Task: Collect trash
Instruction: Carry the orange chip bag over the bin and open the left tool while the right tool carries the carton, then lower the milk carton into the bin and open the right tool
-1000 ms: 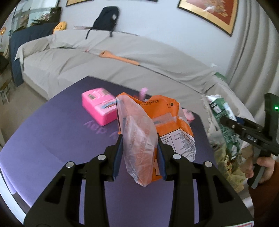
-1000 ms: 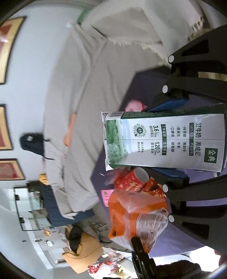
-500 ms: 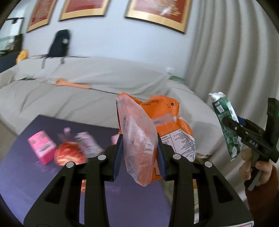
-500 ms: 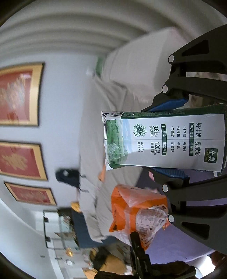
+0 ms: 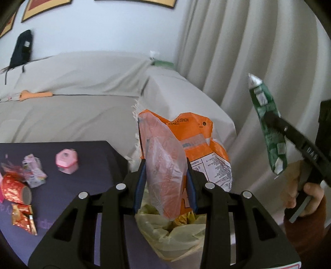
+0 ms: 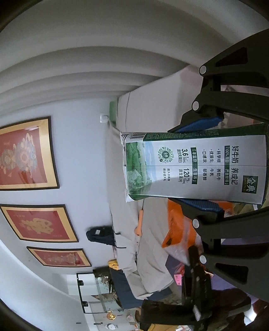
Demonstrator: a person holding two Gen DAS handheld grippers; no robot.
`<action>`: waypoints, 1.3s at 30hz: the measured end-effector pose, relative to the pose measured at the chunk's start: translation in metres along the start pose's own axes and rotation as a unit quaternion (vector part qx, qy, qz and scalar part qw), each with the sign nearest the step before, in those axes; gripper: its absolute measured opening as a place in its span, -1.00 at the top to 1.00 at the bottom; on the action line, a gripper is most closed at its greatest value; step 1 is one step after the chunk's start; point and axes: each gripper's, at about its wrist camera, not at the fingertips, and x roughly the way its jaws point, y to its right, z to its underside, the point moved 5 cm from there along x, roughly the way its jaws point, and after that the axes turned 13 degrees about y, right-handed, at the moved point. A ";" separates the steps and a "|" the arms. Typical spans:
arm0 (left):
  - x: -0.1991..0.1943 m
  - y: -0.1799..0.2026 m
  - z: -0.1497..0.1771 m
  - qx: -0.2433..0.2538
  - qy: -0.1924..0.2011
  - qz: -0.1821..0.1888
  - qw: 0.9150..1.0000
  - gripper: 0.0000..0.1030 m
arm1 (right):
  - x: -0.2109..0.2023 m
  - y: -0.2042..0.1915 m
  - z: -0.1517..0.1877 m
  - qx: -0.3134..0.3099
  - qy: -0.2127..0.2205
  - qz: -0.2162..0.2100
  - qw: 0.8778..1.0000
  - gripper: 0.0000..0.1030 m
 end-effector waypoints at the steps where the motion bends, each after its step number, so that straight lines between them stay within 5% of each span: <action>1: 0.005 0.004 0.006 0.004 -0.007 0.002 1.000 0.37 | 0.000 0.002 0.003 0.000 0.001 0.001 1.000 -0.02; 11: 0.090 0.017 0.096 0.030 -0.129 -0.008 0.991 0.38 | 0.023 0.028 0.052 0.031 -0.035 0.013 0.999 -0.02; 17: 0.121 0.020 0.128 0.018 -0.164 0.012 0.986 0.30 | 0.040 0.038 0.083 0.056 -0.068 0.010 0.996 -0.02; 30: 0.067 -0.023 0.095 -0.044 -0.101 -0.017 0.994 -0.15 | 0.092 -0.017 0.161 0.039 -0.147 -0.033 0.988 -0.02; 39: 0.040 -0.058 0.082 -0.097 -0.074 -0.031 0.992 -0.17 | 0.098 -0.078 0.184 -0.003 -0.187 -0.103 0.977 -0.02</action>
